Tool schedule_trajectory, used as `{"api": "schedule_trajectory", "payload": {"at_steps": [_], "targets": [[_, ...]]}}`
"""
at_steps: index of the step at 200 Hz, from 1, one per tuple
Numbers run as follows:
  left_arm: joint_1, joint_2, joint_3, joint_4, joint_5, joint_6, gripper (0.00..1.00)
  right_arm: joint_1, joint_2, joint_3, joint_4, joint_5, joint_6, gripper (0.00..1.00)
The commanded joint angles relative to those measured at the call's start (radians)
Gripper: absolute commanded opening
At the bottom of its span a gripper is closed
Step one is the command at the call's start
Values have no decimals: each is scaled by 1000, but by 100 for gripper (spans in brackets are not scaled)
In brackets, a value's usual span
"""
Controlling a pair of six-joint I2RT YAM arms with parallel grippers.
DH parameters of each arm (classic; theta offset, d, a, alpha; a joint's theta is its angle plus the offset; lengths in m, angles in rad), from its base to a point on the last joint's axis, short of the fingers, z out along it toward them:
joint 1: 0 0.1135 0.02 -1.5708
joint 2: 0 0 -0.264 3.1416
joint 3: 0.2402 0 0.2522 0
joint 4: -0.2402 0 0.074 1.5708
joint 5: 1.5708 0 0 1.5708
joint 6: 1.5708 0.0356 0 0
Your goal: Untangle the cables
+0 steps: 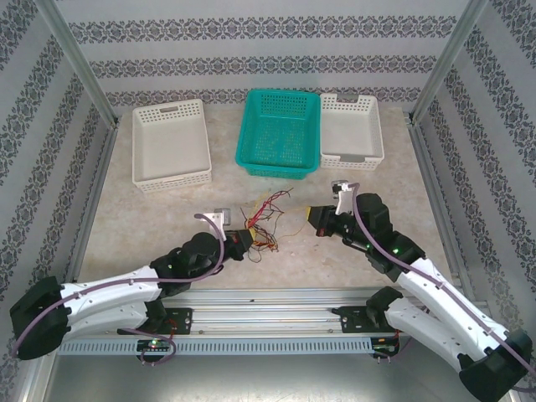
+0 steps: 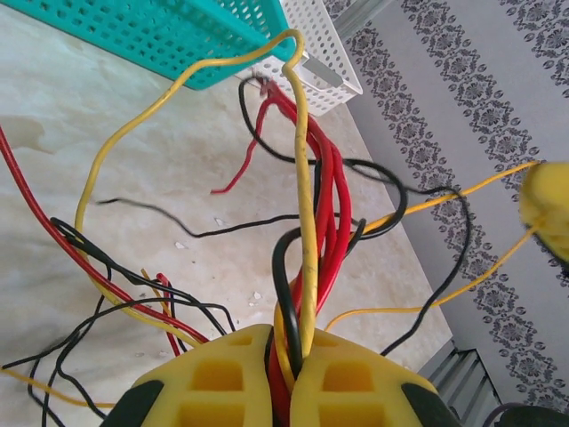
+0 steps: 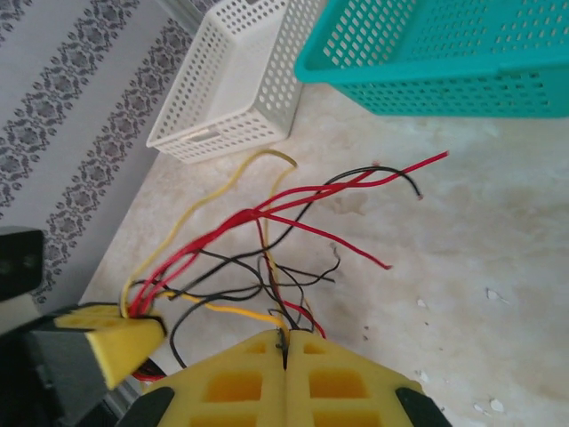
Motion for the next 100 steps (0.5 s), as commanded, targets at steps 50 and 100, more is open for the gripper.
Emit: {"api": "schedule_trajectory", "payload": {"at_steps": [50,100], "targets": [[-2,41,150,-227,-93,83,0,21,-30,-41,144,-124,52,57],[-2,70,235,-232,-61,101,0,157,81,-79,236,-70,51,55]]}}
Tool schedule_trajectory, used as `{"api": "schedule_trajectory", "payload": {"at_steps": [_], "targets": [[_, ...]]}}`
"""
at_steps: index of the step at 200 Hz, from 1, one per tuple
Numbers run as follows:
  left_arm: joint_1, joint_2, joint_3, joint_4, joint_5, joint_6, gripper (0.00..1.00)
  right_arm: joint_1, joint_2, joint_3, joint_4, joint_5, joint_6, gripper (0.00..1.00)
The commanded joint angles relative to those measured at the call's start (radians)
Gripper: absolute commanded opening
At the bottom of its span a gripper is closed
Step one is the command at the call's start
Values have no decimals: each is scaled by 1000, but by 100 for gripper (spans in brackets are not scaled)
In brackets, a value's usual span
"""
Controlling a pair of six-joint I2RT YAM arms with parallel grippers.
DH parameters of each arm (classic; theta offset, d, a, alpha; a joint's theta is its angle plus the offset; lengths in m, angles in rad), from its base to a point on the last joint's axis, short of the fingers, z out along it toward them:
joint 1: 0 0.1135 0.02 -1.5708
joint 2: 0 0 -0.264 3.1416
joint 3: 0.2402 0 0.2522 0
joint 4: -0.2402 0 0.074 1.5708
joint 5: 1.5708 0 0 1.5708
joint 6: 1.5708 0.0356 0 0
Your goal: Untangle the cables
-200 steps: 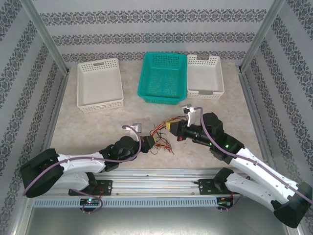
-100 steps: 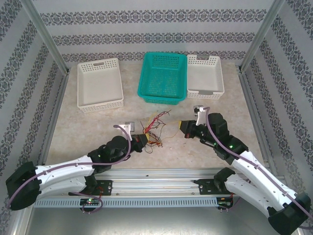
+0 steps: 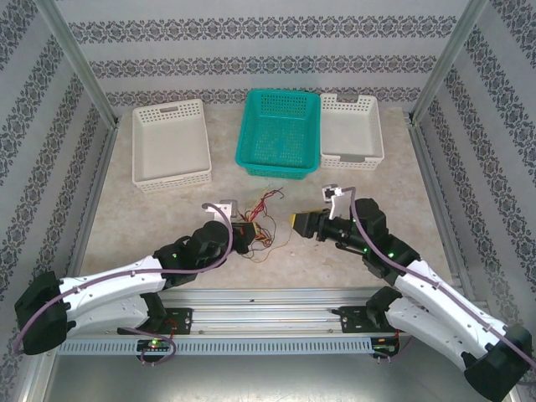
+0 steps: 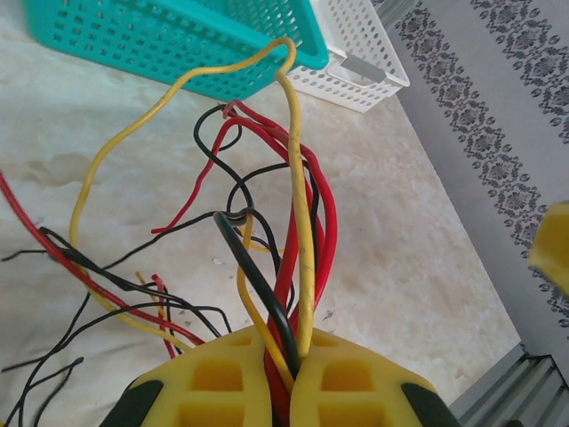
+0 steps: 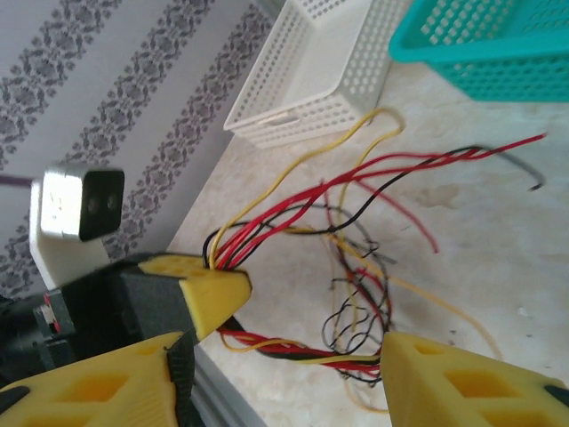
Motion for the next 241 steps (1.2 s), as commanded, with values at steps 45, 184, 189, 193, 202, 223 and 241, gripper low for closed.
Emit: {"api": "schedule_trajectory", "payload": {"at_steps": [45,184,189,193,202,223,241], "targets": [[-2,-12,88,-19,22,25,0,111,192,-34,115,89,-4,47],[-4,-91,74,-13,58,-19,0,120,259,-28,102,243,-25,0],[-4,-105,75,-28,52,-14,0,119,241,-28,78,263,-30,0],[-3,-116,75,-44,48,-11,0,118,227,-28,59,280,-33,0],[-3,-141,75,-81,37,-2,0,111,191,-29,26,307,-40,0],[3,-191,85,-188,11,21,0,68,109,-35,-50,334,-47,0],[13,-228,97,-278,0,37,0,4,47,-35,-109,325,-43,0]]}}
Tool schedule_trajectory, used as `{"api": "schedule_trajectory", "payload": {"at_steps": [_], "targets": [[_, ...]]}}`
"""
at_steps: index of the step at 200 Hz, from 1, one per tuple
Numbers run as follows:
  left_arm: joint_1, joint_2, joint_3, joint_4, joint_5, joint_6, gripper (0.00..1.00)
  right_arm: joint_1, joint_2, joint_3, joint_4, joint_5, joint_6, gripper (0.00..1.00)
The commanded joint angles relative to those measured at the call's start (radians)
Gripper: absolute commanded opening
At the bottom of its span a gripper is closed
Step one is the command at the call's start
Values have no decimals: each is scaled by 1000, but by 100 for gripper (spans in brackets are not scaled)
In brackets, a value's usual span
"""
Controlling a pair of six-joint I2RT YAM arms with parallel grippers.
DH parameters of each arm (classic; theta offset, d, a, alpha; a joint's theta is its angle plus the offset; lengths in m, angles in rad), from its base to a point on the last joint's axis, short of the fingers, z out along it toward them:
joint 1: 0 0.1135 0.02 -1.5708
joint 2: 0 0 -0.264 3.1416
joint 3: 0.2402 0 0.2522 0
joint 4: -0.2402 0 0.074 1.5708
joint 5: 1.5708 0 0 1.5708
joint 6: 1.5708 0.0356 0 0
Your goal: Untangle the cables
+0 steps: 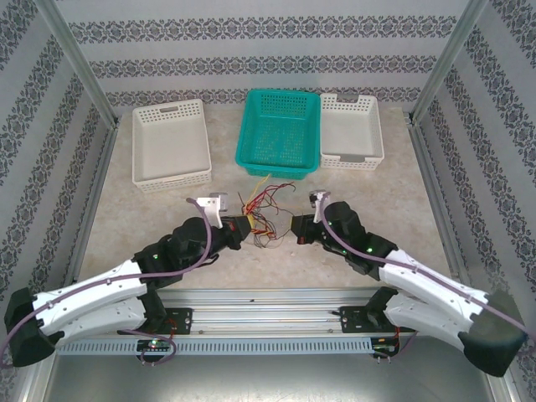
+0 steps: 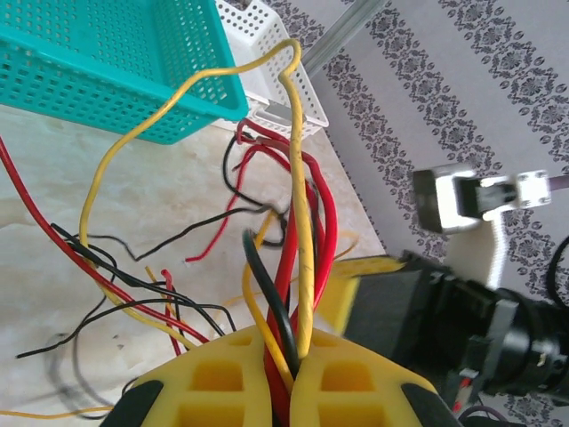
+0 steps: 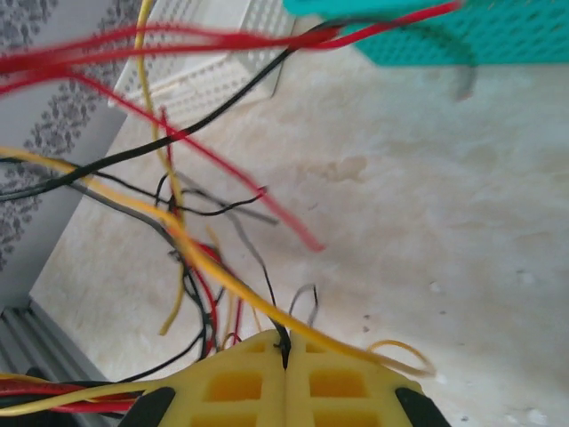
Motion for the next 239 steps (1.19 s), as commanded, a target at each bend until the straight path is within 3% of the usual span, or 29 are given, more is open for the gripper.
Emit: {"api": "schedule_trajectory", "payload": {"at_steps": [1,43,82,110,151,166,191,210,239], "targets": [[14,-51,33,-159,-45,45,0,-71,-79,-10,-120,54,-19,0],[68,-114,102,-380,-41,111,0,-240,-182,7,-225,-24,-22,0],[132,-94,168,-510,16,184,0,-328,-191,62,-290,-68,-38,0],[171,-57,165,-490,106,203,0,-346,-176,73,-250,-135,-19,0],[174,2,135,-340,217,187,0,-338,-106,70,-125,-371,-20,0],[174,27,144,-313,228,196,0,-334,-110,70,-128,-391,-33,25],[175,105,196,-309,263,250,0,-330,-148,62,-123,-418,-57,45],[175,174,252,-332,300,302,0,-328,-181,52,-89,-442,-57,54],[178,251,309,-317,390,369,0,-305,-153,60,-72,-434,-82,55]]}}
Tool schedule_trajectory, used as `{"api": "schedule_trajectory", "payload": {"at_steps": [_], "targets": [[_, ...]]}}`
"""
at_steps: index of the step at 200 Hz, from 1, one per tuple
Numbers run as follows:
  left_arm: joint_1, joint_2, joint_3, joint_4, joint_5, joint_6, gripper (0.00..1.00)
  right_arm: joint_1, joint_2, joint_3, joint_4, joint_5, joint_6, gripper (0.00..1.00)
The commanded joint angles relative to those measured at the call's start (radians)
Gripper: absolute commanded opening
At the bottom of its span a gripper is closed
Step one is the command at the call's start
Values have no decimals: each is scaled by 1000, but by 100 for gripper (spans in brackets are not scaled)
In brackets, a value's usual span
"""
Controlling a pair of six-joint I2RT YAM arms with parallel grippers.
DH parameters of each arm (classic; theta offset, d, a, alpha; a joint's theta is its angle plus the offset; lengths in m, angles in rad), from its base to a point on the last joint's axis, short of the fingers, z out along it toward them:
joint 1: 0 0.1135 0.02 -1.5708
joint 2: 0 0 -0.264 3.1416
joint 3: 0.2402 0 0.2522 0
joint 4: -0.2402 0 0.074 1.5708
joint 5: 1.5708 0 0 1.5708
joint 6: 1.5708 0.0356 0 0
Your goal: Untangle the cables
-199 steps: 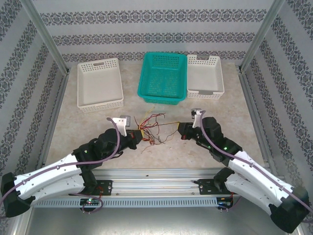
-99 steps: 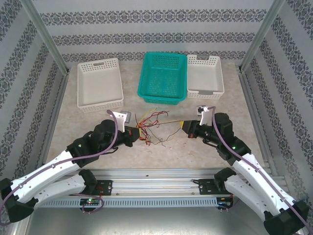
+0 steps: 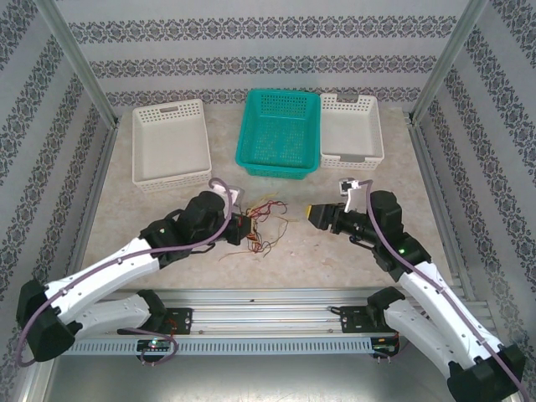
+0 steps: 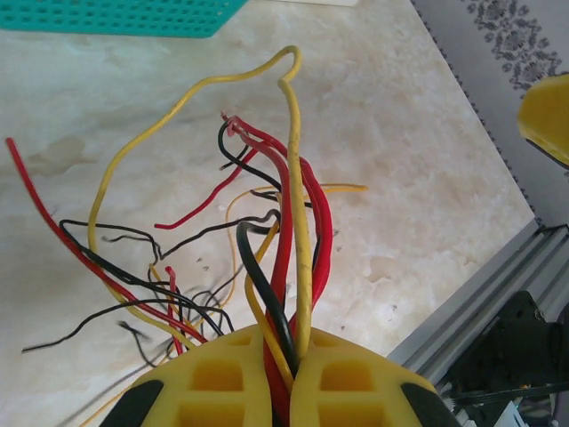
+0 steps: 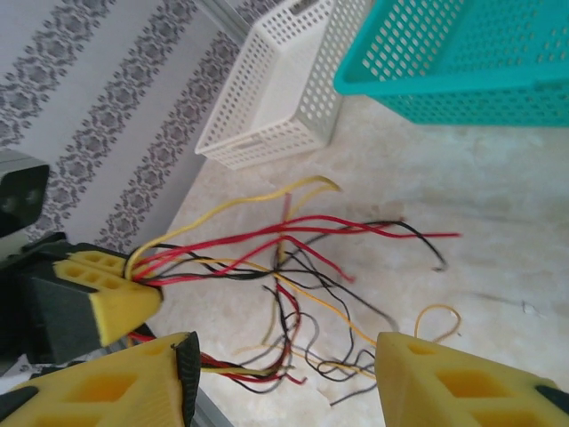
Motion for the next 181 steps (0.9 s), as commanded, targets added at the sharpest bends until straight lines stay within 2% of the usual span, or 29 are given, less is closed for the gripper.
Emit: {"api": "schedule_trajectory", "payload": {"at_steps": [1,33,63,75,107,131,181], "targets": [[14,34,69,27,93,101,0,18,23,-1,48,-16,-34,55],[22,119,127,33,208,151,0,99,115,11,83,15,-85,54],[25,179,153,61,303,163,0,225,178,38,81,177,-175,52],[27,189,158,71,338,169,0,244,189,45,74,229,-196,51],[28,193,151,73,380,186,0,240,179,25,102,278,-185,50],[28,196,143,65,390,197,0,216,172,-7,176,246,-98,51],[28,198,120,85,414,195,0,201,246,22,200,214,62,52]]}}
